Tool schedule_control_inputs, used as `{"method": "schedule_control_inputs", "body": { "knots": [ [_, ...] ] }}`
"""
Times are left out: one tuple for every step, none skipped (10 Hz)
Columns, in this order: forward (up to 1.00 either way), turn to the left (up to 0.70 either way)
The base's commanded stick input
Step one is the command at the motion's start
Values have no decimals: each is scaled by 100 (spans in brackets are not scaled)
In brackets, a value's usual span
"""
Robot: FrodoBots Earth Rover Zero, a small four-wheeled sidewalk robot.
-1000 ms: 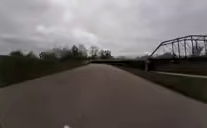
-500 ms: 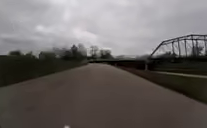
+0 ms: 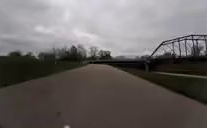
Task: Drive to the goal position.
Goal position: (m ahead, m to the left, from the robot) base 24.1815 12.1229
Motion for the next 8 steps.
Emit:
{"method": "schedule_control_inputs", "body": {
  "knots": [
    [100,0],
    [100,0],
    [100,0],
    [100,0],
    [100,0],
    [100,0],
    [100,0],
    [100,0]
  ]
}}
